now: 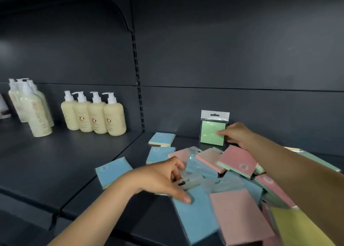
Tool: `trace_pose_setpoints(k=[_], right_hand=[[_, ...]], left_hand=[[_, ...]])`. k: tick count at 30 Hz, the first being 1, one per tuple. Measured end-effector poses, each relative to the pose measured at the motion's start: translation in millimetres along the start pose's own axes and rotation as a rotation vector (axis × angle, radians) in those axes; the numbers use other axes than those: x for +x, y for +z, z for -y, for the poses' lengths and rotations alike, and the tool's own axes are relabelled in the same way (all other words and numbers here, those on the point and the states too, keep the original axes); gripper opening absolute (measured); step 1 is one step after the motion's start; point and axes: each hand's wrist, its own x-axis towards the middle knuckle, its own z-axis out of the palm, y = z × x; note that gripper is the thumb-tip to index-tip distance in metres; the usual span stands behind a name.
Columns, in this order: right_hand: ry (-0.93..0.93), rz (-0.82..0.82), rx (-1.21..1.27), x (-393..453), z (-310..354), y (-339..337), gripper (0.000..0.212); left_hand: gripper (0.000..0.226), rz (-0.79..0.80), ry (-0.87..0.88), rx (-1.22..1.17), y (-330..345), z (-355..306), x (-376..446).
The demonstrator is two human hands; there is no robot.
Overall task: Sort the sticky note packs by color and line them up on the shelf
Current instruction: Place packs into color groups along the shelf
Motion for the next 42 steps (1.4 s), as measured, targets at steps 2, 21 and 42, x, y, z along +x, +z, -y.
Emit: trace_pose_setpoints(k=[2, 21, 42], right_hand=[[0.008, 0.011, -0.005, 4, -1, 3, 0.014], [-0.074, 0.074, 0.056, -2, 0, -10, 0.025], [-0.292, -0.007, 0.358, -110, 28, -70, 0.026]], left_hand=[[0.079, 0.026, 0.009, 0.040, 0, -2, -1], [0.044, 0.055, -0.044, -0.160, 7, -11, -7], [0.007, -0.648, 0.011, -0.996, -3, -37, -59]])
